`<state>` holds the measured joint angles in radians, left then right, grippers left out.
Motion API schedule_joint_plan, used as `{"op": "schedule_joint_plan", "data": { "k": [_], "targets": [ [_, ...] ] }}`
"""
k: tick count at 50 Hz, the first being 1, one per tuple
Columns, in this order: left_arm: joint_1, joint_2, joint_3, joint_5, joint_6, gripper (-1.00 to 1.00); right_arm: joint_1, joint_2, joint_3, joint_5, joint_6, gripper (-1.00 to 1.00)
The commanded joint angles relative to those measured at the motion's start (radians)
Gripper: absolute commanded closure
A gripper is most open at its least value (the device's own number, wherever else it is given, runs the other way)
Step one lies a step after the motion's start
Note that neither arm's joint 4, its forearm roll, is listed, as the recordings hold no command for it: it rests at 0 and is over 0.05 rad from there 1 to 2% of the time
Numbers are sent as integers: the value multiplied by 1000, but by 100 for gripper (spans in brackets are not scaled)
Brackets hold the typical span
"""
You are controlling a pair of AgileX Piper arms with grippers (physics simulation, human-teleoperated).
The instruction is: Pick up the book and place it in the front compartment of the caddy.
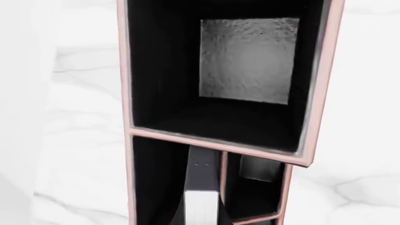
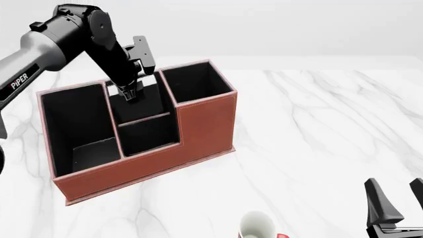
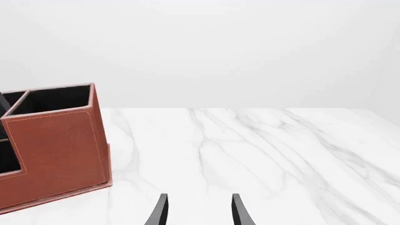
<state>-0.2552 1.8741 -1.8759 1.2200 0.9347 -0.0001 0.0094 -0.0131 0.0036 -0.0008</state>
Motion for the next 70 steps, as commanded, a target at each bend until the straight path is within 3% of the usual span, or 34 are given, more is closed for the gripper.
{"op": "schedule_joint_plan", "data": {
  "k": [1, 26, 34, 57, 58, 70],
  "targets": [
    [-8, 21, -6, -1, 1, 100, 0, -1, 1, 0, 1, -100],
    [-23, 74, 49, -43, -42, 100, 0, -1, 1, 0, 0, -100],
    [0, 60, 109, -78, -32, 100, 0, -1, 1, 0, 0, -100],
    [24, 58, 162, -105, -45, 100, 0, -1, 1, 0, 0, -100],
    [29, 53, 167, -110, -39, -100, 0, -1, 1, 0, 0, -100],
    [55, 26, 188, -123, -7, -100, 0, 0, 1, 0, 0, -100]
  ]
}}
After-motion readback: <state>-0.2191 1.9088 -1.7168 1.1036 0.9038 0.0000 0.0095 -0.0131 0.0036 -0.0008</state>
